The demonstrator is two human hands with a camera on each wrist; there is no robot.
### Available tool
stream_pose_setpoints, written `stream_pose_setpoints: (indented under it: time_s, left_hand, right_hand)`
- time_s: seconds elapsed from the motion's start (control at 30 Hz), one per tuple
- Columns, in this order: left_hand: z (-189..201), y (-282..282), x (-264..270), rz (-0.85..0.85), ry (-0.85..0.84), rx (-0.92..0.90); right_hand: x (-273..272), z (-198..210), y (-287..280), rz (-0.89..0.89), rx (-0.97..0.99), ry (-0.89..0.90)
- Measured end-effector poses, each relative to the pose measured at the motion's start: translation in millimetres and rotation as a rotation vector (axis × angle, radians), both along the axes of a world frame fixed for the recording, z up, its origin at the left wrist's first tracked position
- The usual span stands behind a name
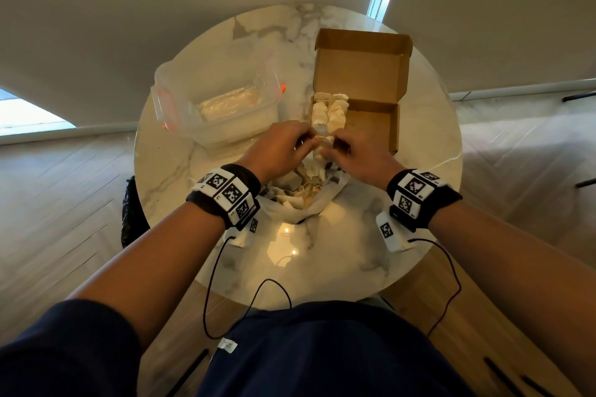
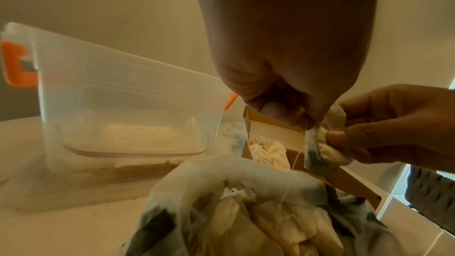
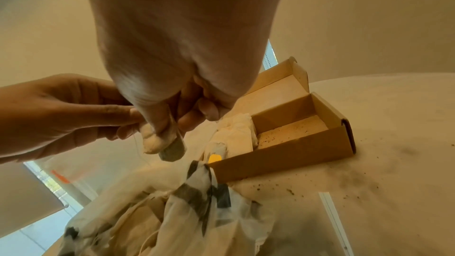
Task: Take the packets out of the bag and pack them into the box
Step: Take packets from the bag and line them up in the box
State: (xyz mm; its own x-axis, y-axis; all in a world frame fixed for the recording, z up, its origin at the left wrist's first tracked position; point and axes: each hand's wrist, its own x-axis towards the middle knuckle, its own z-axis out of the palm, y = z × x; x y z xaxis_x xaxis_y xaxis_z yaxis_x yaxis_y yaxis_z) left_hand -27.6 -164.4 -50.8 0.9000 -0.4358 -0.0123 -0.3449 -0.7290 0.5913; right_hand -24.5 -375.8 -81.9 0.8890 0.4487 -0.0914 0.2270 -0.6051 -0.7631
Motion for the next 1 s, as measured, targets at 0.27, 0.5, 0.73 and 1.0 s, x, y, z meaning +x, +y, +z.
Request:
stream_pose_setpoints:
  time_s: [0.27,0.5,0.73,1.0]
  left_hand:
    - [-8.8,-14.8,31.4,0.085,0.078,-0.016]
    - [-40.7,-24.1,41.1,0.028,0.214,0.098]
    - [-57.4,-26.5,49.2,0.002,0.291,0.174]
    - [-65.4,-21.6,53.9,-0.017,0.297,0.164]
  right_hand:
    - [39.0,4.9,-30.8,-0.126,-0.03,-0.059]
    - [60.7,-24.7,-36.0,-0.14,-0.097,0.036]
    - [68.6,-49.1,-21.8,-0.063,-0.232,0.114]
    - [71.0,-58.5,-13.4,-0.199,-0.165,0.131]
